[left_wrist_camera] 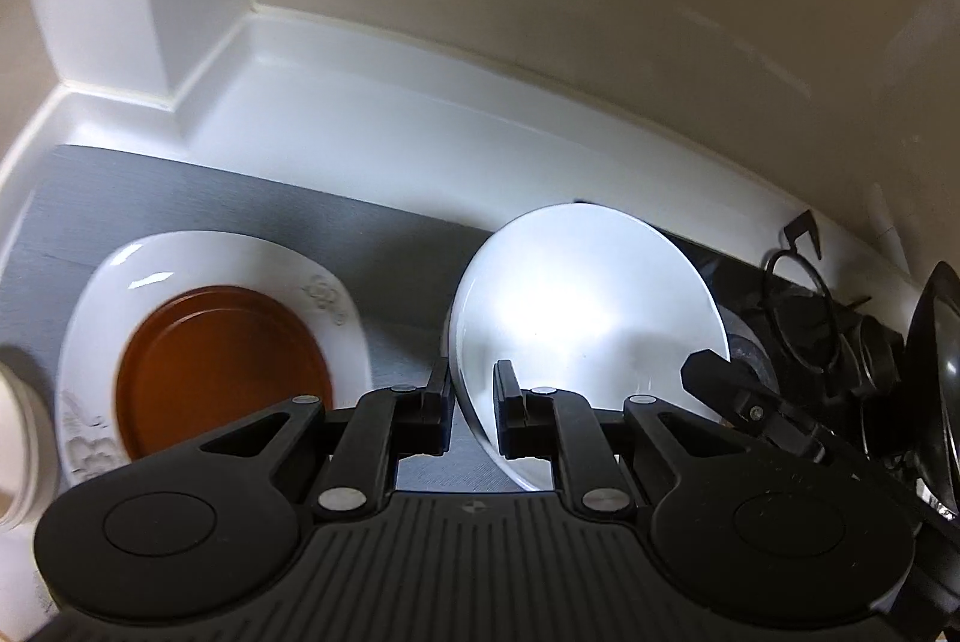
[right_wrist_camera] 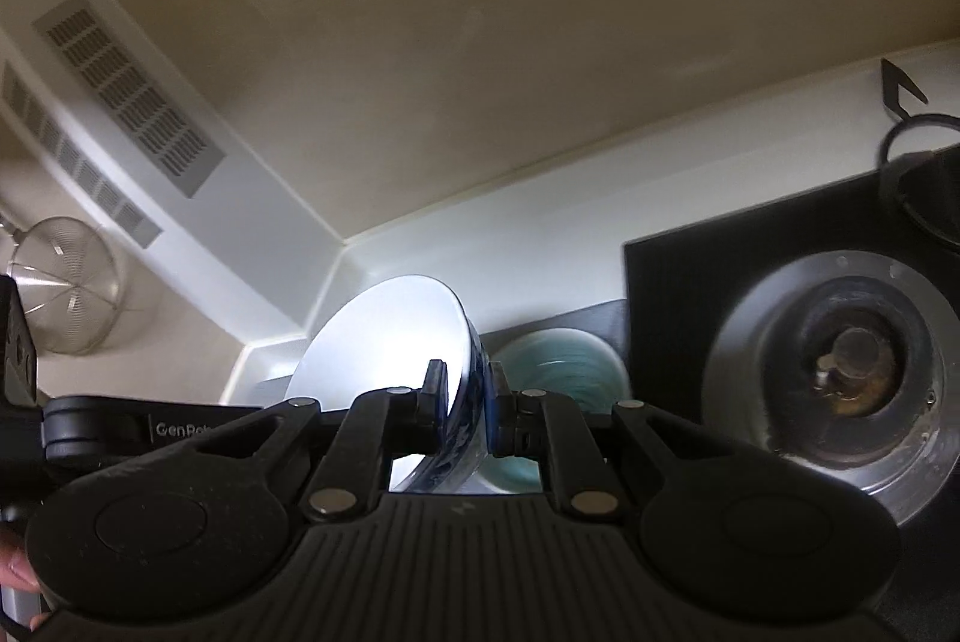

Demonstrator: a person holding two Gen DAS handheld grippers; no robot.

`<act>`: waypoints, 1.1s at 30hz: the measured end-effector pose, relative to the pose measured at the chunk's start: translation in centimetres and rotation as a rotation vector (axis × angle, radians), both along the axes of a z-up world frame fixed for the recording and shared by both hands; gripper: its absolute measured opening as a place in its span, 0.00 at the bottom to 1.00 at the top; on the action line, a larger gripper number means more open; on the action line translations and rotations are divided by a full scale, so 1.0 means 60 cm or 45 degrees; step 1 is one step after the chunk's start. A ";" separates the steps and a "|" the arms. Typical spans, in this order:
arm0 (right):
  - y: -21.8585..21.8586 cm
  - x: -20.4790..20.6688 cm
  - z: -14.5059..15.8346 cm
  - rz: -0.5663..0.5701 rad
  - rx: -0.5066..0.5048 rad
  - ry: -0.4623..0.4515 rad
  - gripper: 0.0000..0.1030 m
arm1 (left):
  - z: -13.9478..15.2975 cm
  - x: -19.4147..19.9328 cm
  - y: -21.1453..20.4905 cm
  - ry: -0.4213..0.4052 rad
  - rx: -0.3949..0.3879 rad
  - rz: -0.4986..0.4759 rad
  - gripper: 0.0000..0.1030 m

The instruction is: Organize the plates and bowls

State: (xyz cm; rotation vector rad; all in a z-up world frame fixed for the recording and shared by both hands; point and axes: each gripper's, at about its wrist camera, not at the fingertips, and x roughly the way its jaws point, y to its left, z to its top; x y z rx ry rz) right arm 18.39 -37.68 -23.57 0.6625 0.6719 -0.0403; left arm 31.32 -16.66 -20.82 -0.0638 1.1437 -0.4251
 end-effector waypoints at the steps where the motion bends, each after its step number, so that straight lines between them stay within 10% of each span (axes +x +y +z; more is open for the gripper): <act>1: -0.007 0.003 -0.009 -0.005 0.003 0.003 0.13 | -0.009 0.007 -0.007 0.015 0.001 -0.002 0.14; 22: -0.037 0.064 -0.137 0.028 -0.063 0.119 0.13 | -0.117 0.066 -0.072 0.095 0.128 -0.047 0.14; 33: 0.025 0.083 -0.139 0.151 -0.509 0.190 0.12 | -0.143 0.073 -0.077 0.187 0.122 -0.015 0.14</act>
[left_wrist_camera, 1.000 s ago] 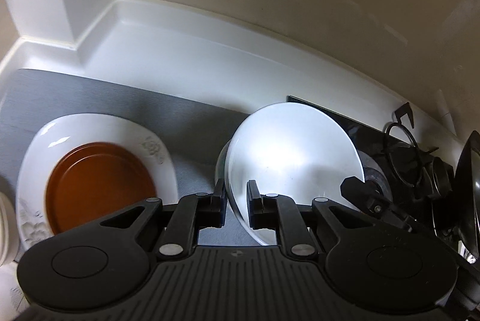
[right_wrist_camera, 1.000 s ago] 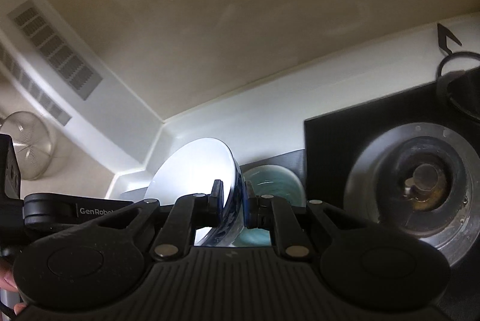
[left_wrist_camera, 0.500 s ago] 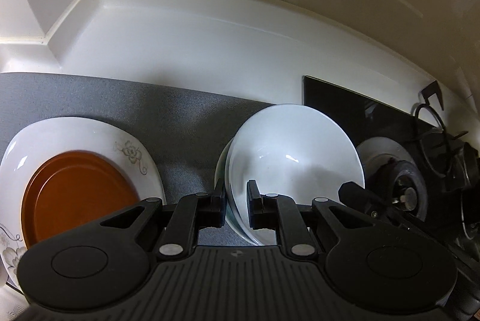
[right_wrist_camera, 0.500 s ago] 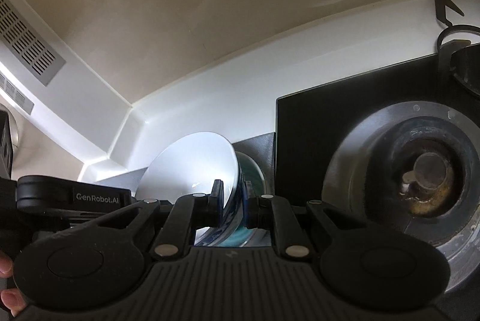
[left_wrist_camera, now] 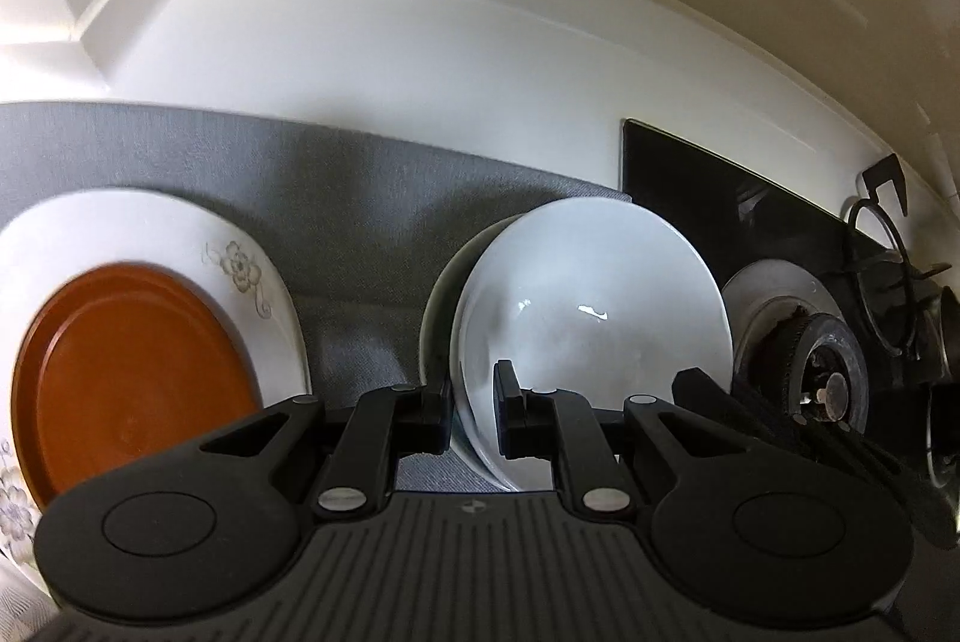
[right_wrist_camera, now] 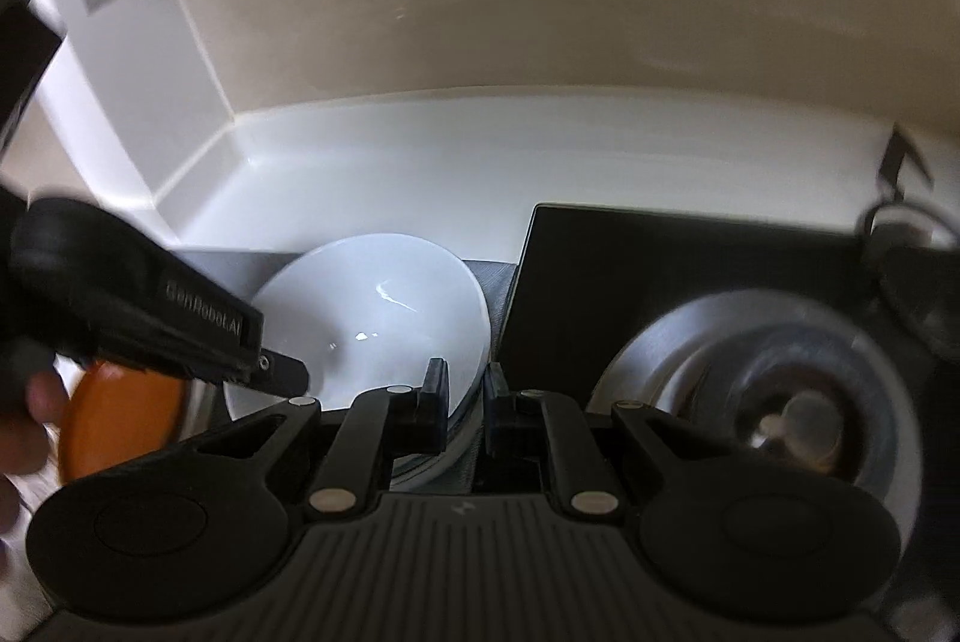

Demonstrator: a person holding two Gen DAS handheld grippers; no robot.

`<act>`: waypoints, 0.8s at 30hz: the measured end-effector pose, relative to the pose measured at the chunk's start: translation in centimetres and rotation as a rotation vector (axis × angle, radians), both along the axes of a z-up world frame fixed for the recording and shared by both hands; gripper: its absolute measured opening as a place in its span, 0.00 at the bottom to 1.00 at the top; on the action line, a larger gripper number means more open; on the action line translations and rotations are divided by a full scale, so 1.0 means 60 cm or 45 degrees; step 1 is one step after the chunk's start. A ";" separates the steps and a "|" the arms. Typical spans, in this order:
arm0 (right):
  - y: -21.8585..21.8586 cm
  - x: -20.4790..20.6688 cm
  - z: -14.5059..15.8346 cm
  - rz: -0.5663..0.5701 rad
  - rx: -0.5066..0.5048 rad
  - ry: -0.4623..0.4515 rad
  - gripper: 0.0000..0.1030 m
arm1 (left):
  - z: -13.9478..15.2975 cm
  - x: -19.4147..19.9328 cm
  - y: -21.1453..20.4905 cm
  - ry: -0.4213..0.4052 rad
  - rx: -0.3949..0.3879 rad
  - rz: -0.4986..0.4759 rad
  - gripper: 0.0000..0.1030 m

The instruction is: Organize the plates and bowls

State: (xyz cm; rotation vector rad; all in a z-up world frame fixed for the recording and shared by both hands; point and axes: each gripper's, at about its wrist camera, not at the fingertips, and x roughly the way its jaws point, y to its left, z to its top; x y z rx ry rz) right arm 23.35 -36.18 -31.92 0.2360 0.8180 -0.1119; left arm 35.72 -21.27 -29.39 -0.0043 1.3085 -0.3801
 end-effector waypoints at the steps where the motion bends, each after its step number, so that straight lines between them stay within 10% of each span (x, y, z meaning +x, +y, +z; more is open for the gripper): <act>1: 0.008 0.000 -0.001 0.015 -0.051 0.011 0.12 | -0.002 0.002 0.001 0.024 -0.010 0.020 0.14; 24: 0.030 0.025 -0.031 0.043 -0.164 0.015 0.12 | -0.013 0.013 0.095 0.304 -0.267 0.218 0.36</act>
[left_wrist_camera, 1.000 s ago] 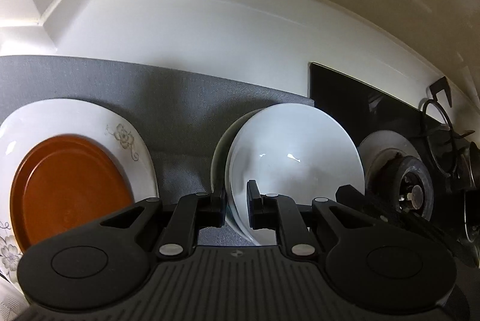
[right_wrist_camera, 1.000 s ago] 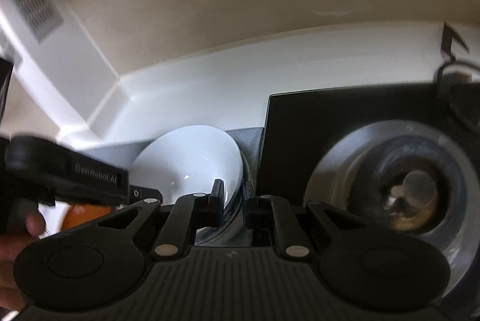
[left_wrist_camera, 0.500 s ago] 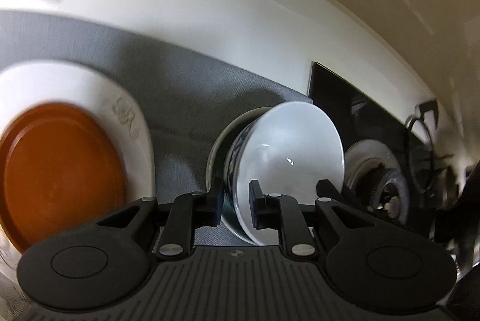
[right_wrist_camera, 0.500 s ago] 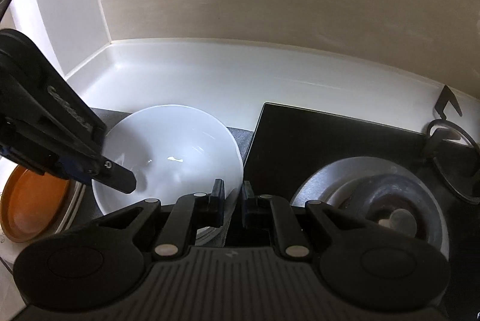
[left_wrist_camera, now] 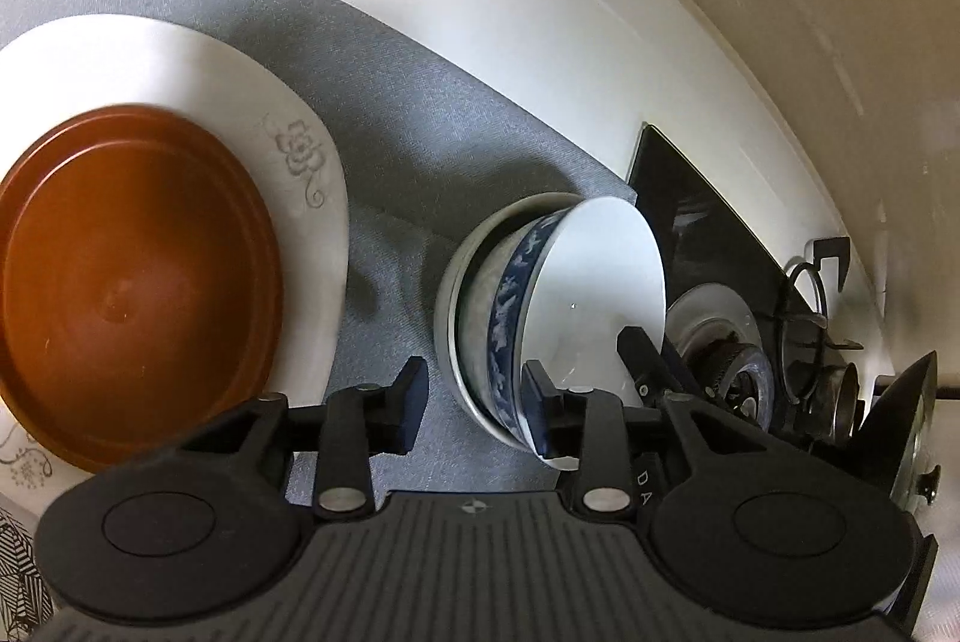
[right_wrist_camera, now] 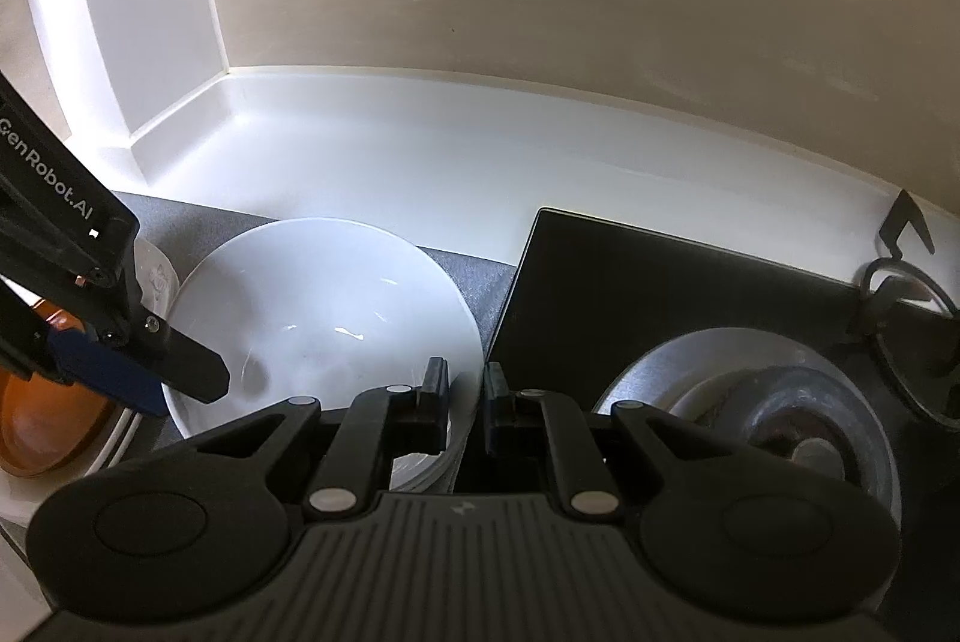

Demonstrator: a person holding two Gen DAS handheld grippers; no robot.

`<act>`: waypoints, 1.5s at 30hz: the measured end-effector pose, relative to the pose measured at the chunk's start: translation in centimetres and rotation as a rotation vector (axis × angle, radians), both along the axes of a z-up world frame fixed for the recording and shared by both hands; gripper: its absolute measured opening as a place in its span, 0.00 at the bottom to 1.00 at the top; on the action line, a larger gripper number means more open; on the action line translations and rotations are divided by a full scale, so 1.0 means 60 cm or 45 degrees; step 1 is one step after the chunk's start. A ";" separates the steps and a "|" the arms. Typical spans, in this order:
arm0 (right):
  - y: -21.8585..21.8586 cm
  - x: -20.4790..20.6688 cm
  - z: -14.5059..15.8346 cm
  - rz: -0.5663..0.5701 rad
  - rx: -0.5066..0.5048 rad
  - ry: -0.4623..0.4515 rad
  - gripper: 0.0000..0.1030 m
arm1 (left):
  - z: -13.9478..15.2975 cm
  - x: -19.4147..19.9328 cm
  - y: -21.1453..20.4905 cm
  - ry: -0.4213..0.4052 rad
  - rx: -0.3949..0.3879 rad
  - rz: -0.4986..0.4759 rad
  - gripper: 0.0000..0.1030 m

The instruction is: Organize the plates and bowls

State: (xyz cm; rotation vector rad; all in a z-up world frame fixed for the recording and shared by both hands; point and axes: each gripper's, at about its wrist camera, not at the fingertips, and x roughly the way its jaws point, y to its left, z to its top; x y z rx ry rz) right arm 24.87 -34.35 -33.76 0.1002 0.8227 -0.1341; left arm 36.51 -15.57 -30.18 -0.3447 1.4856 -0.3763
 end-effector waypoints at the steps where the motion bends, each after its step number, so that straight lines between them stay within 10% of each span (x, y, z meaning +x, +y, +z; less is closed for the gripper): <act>1: 0.001 -0.001 0.000 -0.002 -0.001 -0.001 0.12 | 0.002 -0.003 -0.002 -0.016 0.011 -0.010 0.36; 16: -0.038 -0.025 0.012 -0.095 0.287 -0.003 0.20 | -0.001 -0.027 -0.063 -0.329 0.284 -0.245 0.28; 21: -0.038 -0.035 0.014 -0.073 0.331 -0.030 0.32 | 0.005 -0.036 -0.077 -0.390 0.376 -0.314 0.70; 28: -0.048 -0.052 0.014 -0.131 0.381 -0.030 0.56 | 0.023 -0.050 -0.091 -0.521 0.509 -0.349 0.85; 31: -0.050 -0.059 0.013 -0.153 0.403 -0.066 0.61 | 0.028 -0.050 -0.088 -0.573 0.460 -0.368 0.79; 35: -0.051 -0.056 0.003 -0.136 0.441 -0.076 0.66 | 0.011 -0.043 -0.095 -0.502 0.416 -0.433 0.21; 45: -0.035 -0.049 -0.025 -0.195 0.496 -0.033 0.42 | -0.003 -0.043 -0.094 -0.510 0.395 -0.470 0.20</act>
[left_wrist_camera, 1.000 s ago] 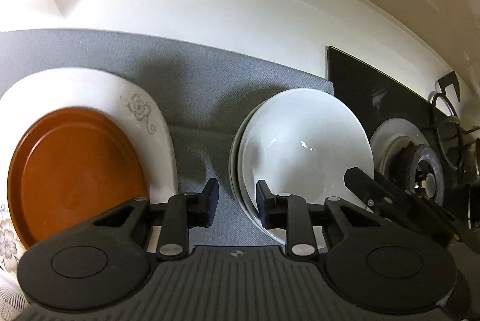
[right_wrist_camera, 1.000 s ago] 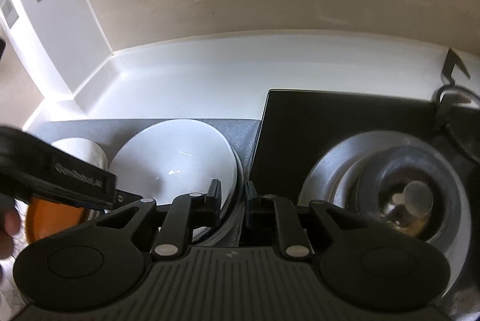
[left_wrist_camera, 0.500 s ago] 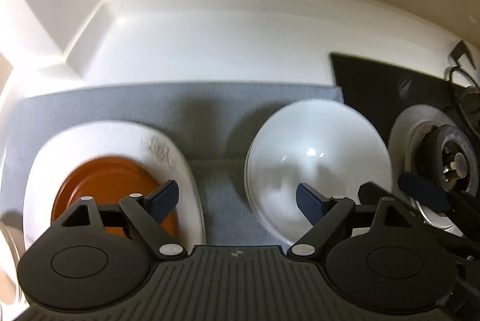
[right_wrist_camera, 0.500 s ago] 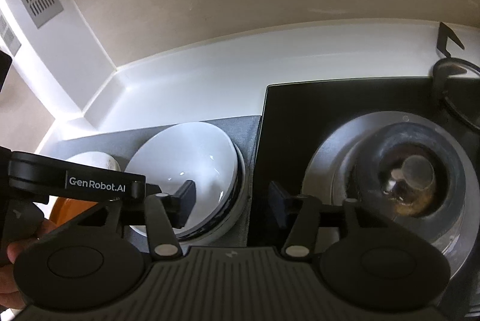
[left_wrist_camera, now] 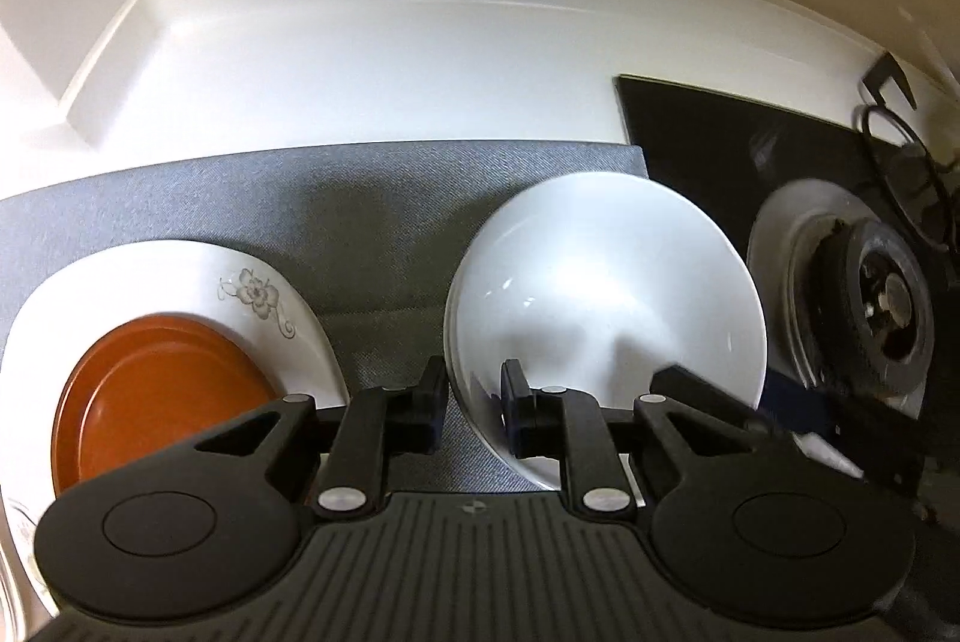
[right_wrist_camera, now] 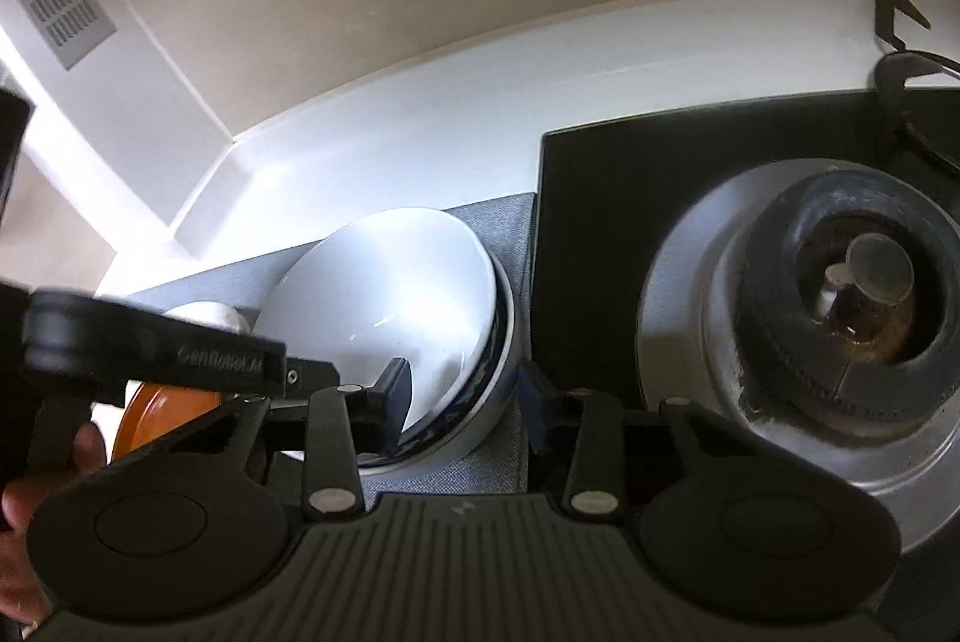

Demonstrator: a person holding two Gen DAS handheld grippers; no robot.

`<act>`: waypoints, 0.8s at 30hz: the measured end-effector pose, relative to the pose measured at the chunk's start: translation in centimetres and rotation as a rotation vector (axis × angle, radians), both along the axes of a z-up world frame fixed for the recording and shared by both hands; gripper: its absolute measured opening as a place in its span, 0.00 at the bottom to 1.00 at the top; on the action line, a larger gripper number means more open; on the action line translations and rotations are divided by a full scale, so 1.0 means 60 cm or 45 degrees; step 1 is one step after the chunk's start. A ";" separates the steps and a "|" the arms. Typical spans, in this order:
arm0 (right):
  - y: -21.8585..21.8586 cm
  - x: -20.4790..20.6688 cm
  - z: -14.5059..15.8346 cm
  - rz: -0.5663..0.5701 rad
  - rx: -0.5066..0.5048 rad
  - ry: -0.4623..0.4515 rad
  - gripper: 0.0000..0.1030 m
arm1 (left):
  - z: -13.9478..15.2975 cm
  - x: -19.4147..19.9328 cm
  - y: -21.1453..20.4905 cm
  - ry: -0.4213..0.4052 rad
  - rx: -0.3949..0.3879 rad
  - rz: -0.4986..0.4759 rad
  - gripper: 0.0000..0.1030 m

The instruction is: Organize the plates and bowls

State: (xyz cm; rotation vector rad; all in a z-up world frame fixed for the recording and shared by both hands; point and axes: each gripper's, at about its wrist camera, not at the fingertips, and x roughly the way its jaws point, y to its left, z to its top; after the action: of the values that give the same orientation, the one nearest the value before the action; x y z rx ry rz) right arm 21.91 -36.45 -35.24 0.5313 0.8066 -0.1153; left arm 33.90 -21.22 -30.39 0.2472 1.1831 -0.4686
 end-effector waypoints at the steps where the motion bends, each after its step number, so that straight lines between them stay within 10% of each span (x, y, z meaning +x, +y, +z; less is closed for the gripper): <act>1: 0.002 0.003 0.000 -0.015 -0.001 0.009 0.41 | -0.003 -0.002 0.002 -0.003 -0.008 -0.010 0.20; 10: 0.018 -0.023 -0.009 -0.146 0.078 0.032 0.30 | 0.004 -0.044 0.006 0.046 0.080 -0.063 0.24; 24: 0.037 -0.022 -0.021 -0.090 0.023 0.078 0.36 | -0.022 -0.052 0.055 0.134 -0.088 0.044 0.33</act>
State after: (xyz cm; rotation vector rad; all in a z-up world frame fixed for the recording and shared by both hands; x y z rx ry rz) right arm 20.62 -34.21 -36.51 0.5759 0.8499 -0.1901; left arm 30.75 -17.93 -31.68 0.1440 1.2693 -0.4959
